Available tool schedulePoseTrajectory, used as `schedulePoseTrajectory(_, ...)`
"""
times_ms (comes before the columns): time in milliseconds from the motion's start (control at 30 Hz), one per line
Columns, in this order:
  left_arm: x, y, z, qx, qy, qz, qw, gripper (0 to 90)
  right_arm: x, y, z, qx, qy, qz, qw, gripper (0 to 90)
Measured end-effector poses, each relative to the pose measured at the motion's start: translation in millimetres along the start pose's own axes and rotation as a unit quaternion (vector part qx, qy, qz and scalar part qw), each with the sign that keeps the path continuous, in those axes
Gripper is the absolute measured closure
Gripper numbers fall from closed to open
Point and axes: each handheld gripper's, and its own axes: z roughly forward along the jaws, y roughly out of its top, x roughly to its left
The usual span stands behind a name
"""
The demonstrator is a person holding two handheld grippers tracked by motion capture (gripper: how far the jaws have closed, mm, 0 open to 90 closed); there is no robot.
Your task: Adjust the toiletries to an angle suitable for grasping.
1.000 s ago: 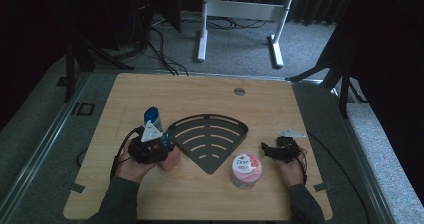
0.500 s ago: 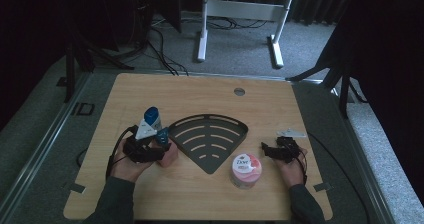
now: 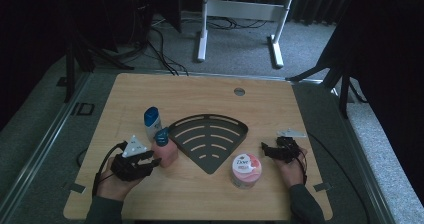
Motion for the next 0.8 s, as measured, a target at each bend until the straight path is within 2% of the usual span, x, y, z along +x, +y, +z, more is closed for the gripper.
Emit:
schedulePoseTrajectory(233, -16.7, 0.9, 10.8, 0.015, -0.026, 0.025, 0.9993, 71.2, 0.1, 0.0, 0.0, 0.000, 0.000, 0.000, 1.0000, 24.8)
schedulePoseTrajectory(433, -32.1, 5.7, 27.7, 0.016, -0.047, 0.040, 0.9980, 70.3, 1.2, -0.1, -0.2, 0.001, 0.002, -0.003, 1.0000, 24.9)
schedulePoseTrajectory(500, -37.8, 9.8, 35.2, 0.014, -0.057, 0.044, 0.9973, 68.2, 1.5, -0.2, -0.3, 0.001, 0.004, -0.004, 1.0000, 24.9)
schedulePoseTrajectory(600, -45.0, 17.9, 47.4, 0.014, -0.061, 0.049, 0.9968, 66.6, 1.0, -0.3, -0.5, 0.001, 0.006, -0.006, 1.0000, 25.7)
schedulePoseTrajectory(733, -52.1, 25.9, 58.4, 0.008, -0.065, 0.055, 0.9963, 63.7, 0.9, 0.4, -3.2, 0.008, 0.009, -0.010, 0.9999, 32.3)
schedulePoseTrajectory(800, -56.5, 29.9, 65.5, 0.004, -0.065, 0.066, 0.9957, 60.0, 1.6, 1.4, -5.6, 0.014, 0.012, -0.013, 0.9997, 40.8)
